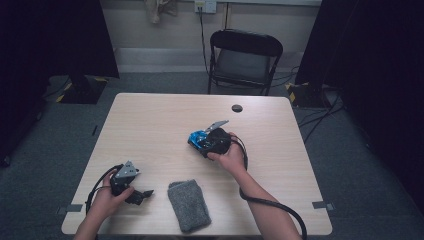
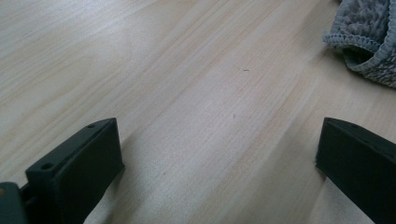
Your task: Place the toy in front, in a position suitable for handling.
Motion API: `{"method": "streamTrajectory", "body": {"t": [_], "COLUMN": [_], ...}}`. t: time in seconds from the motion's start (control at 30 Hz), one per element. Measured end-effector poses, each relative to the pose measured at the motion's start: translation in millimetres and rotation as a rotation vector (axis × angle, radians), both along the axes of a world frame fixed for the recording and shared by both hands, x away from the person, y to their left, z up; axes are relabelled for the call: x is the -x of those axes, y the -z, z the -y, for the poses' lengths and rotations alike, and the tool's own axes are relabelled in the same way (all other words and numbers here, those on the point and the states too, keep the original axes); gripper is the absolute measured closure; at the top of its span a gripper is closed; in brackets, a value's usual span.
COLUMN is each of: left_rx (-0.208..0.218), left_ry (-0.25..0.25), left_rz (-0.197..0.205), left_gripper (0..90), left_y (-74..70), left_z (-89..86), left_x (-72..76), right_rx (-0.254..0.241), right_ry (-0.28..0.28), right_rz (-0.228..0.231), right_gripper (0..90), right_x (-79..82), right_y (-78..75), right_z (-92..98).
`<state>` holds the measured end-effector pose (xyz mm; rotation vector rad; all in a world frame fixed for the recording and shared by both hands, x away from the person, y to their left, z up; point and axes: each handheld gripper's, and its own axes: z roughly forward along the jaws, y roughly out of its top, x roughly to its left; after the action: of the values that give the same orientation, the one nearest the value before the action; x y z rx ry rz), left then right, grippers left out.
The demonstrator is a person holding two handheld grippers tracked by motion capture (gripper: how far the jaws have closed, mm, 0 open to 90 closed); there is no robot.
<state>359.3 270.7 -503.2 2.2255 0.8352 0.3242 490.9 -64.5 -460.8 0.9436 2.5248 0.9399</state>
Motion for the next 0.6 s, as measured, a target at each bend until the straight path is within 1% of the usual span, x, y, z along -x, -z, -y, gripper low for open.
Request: {"method": "streamTrajectory", "body": {"t": [0.1,0.17,0.3,0.37,0.6], "left_rx": [0.0,-0.002,-0.003,-0.002,-0.002], "left_ry": [0.0,0.001,0.001,0.001,0.002], "left_rz": [0.0,0.001,0.002,0.001,0.001], "left_gripper": [0.0,0.0,0.0,0.0,0.0], "left_y": [0.0,-0.1,-0.1,-0.1,-0.1], "left_z": [0.0,-0.1,-0.1,-0.1,-0.1], "left_x": [0.0,-0.1,-0.1,-0.1,-0.2], "right_rx": [0.007,-0.003,0.0,-0.012,-0.025], "right_ry": [0.004,0.002,0.014,0.018,0.017], "right_rz": [0.008,0.008,0.005,0.006,0.007], "right_gripper": [28.3,28.3,28.3,28.3,28.3], "right_x": [1.1,1.3,2.3,3.1,6.3], "right_y": [1.1,2.0,4.9,6.1,10.2], "right_z": [9.4,16.5,27.3,32.5,42.6]}}
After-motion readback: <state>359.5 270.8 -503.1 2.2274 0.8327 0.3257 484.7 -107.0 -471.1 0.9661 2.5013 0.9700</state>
